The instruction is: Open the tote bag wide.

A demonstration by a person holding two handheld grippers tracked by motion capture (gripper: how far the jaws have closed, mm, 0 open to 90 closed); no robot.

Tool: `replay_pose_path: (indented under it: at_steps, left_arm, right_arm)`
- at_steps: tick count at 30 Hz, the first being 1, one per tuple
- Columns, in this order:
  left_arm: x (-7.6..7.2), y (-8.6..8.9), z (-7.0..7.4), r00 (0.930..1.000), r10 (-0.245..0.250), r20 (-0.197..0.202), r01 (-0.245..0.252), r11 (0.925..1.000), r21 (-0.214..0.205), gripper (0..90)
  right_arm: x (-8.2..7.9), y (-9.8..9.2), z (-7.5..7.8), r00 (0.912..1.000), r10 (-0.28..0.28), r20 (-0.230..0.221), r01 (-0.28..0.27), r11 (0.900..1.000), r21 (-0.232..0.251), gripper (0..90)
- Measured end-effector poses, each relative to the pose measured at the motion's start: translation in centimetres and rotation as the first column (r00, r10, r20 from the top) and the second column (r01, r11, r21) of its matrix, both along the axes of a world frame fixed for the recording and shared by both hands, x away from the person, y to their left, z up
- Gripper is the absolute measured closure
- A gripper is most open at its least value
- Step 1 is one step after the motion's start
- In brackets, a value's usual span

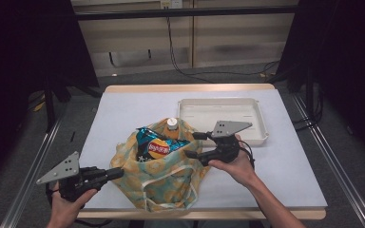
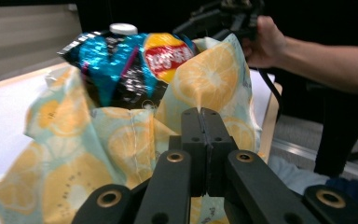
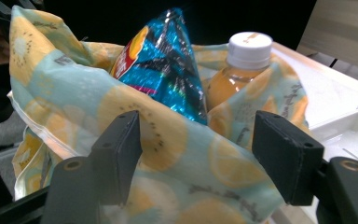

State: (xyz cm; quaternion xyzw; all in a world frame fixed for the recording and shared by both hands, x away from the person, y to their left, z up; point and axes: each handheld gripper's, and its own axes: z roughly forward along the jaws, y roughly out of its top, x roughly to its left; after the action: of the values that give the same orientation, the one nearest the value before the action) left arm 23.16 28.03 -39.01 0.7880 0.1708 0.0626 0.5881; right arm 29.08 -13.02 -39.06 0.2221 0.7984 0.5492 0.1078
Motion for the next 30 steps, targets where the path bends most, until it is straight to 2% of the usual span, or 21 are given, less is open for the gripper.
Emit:
replay_pose_path:
  at_steps: [2, 4, 6, 7, 9, 12, 13, 14, 20, 21, 22, 23, 25, 26, 29, 30]
  left_arm:
    - [-0.6, -0.2, -0.1, 0.9998, -0.022, 0.002, 0.022, 0.9996, 0.015, 89.7]
    - [-1.2, -0.3, -0.5, 0.9994, -0.035, -0.001, 0.035, 0.9992, 0.019, 89.6]
    - [-1.5, -0.4, -1.1, 0.9988, -0.047, -0.011, 0.048, 0.9984, 0.031, 89.6]
    - [-1.6, -0.5, -1.4, 0.9987, -0.047, -0.019, 0.048, 0.9979, 0.043, 89.5]
    - [-1.7, -0.7, -2.1, 0.998, -0.053, -0.033, 0.056, 0.996, 0.07, 89.4]
    - [-1.5, -0.9, -2.8, 0.9962, -0.066, -0.057, 0.072, 0.9912, 0.111, 89.2]
    - [-1.5, -0.9, -3.0, 0.9963, -0.058, -0.064, 0.065, 0.9908, 0.119, 89.2]
    - [-1.4, -1.0, -3.3, 0.9955, -0.059, -0.075, 0.067, 0.9913, 0.113, 89.2]
    - [-1.0, -1.0, -4.4, 0.9942, -0.03, -0.103, 0.047, 0.9843, 0.17, 89.3]
    - [-0.8, -0.9, -4.6, 0.9945, -0.028, -0.101, 0.047, 0.9804, 0.192, 89.3]
    - [-0.8, -0.9, -4.6, 0.9945, -0.028, -0.101, 0.047, 0.9804, 0.192, 89.3]
    - [-0.7, -0.8, -5.1, 0.9914, -0.019, -0.129, 0.045, 0.9786, 0.201, 89.3]
    - [-0.4, -0.7, -5.6, 0.9862, -0.017, -0.165, 0.049, 0.9806, 0.19, 89.4]
    - [-0.1, -0.7, -5.7, 0.9843, -0.016, -0.176, 0.052, 0.9782, 0.201, 89.4]
    - [0.1, -1.0, -6.2, 0.9825, -0.006, -0.186, 0.05, 0.9718, 0.23, 89.4]
    - [0.1, -1.0, -6.2, 0.9825, -0.006, -0.186, 0.05, 0.9718, 0.23, 89.4]
  right_arm:
    - [-0.2, 0.0, -0.1, 0.9992, 0.037, -0.017, -0.037, 0.9993, -0.009, 39.5]
    - [-0.3, 0.0, -0.4, 0.9987, 0.042, -0.031, -0.042, 0.9988, -0.023, 46.4]
    - [-0.4, -0.1, -0.7, 0.9978, 0.049, -0.045, -0.05, 0.9983, -0.029, 49.4]
    - [-0.4, -0.2, -0.9, 0.9976, 0.048, -0.051, -0.049, 0.9983, -0.031, 55.2]
    - [-0.6, -0.4, -1.1, 0.9965, 0.056, -0.062, -0.058, 0.9979, -0.03, 61.1]
    - [-1.1, -0.6, -1.6, 0.9945, 0.075, -0.074, -0.078, 0.9963, -0.037, 78.2]
    - [-1.3, -0.7, -1.7, 0.9931, 0.084, -0.081, -0.088, 0.9951, -0.045, 85.8]
    - [-1.5, -0.7, -1.9, 0.9911, 0.098, -0.089, -0.103, 0.9934, -0.05, 89.2]
    - [-2.3, -0.9, -2.8, 0.9882, 0.105, -0.111, -0.112, 0.9919, -0.059, 90.0]
    - [-2.4, -1.0, -2.9, 0.988, 0.102, -0.116, -0.11, 0.9921, -0.061, 90.0]
    - [-2.4, -1.0, -2.9, 0.988, 0.102, -0.116, -0.11, 0.9921, -0.061, 90.0]
    - [-2.7, -1.3, -3.3, 0.9871, 0.101, -0.124, -0.109, 0.9925, -0.056, 90.0]
    - [-3.1, -1.5, -3.8, 0.9856, 0.102, -0.135, -0.11, 0.9927, -0.05, 90.0]
    - [-3.3, -1.6, -4.1, 0.985, 0.101, -0.14, -0.11, 0.9923, -0.058, 90.0]
    - [-3.8, -1.6, -5.0, 0.9832, 0.103, -0.151, -0.116, 0.99, -0.081, 90.0]
    - [-4.0, -1.7, -5.3, 0.9838, 0.102, -0.147, -0.116, 0.989, -0.091, 90.0]
